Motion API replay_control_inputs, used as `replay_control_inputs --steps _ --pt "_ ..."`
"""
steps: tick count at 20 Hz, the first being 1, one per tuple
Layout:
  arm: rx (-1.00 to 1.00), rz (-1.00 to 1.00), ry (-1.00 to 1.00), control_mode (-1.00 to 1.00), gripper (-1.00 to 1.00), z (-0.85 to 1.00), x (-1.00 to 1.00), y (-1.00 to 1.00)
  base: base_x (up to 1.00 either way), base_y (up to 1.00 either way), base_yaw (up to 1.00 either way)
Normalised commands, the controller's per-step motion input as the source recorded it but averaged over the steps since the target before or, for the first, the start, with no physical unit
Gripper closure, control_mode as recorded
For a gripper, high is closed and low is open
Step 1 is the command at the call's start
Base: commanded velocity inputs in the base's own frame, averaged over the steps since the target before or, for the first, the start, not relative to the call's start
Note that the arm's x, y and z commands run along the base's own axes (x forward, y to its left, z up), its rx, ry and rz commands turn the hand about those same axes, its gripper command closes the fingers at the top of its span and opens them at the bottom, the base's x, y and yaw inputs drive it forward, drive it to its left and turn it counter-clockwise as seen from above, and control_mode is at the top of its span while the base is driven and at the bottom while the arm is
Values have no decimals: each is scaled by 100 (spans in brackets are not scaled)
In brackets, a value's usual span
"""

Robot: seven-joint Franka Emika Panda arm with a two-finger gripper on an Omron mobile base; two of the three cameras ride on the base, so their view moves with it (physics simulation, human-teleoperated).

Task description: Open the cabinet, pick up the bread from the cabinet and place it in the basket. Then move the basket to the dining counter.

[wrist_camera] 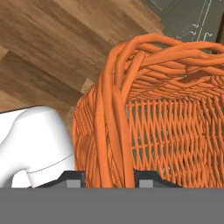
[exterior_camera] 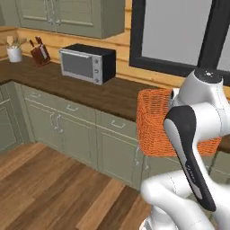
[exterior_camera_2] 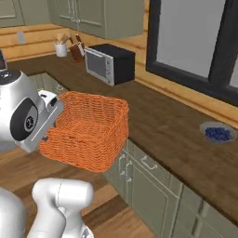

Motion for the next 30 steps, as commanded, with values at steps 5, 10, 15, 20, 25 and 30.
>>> replay_control_inputs --steps 5,10,15,20,25,30 --pt "0 0 0 100 100 0 0 0 0 89 89" --pt "0 0 0 100 100 0 0 0 -20 87 91" --pt "0 0 0 100 100 0 0 0 -15 90 90" --pt "0 0 0 100 100 0 0 0 -13 92 90" --pt "0 0 0 100 100 0 0 0 -2 78 81" --pt "0 0 0 100 100 0 0 0 2 0 56"
